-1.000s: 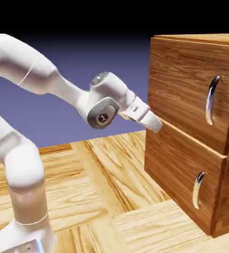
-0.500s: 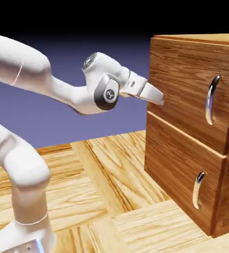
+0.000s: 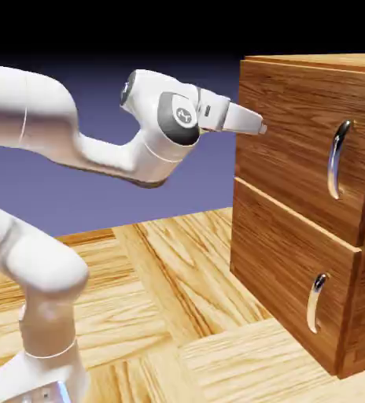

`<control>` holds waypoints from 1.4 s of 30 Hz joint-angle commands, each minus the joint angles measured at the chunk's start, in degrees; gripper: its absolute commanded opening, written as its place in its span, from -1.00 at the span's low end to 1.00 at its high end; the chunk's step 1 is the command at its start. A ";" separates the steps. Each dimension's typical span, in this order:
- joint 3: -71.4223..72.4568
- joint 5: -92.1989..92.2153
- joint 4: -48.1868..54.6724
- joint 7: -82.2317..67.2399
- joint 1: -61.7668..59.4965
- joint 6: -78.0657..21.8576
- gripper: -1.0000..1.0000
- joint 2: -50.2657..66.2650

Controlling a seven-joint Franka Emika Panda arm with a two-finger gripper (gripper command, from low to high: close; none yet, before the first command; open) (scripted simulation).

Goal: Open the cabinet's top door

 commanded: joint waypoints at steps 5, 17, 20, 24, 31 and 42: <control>-5.20 -12.46 2.50 8.54 4.31 -0.18 0.00 -2.15; -17.69 -42.36 8.51 29.03 14.67 -0.62 0.00 -7.30; -20.81 -49.84 10.01 34.15 17.25 -0.73 0.00 -8.58; -24.97 -59.81 12.01 40.98 20.70 -0.88 0.00 -10.30; -32.25 -77.25 15.51 52.93 26.74 -1.14 0.00 -13.30; -40.30 -84.98 24.32 57.73 39.19 -2.77 -1.00 -12.32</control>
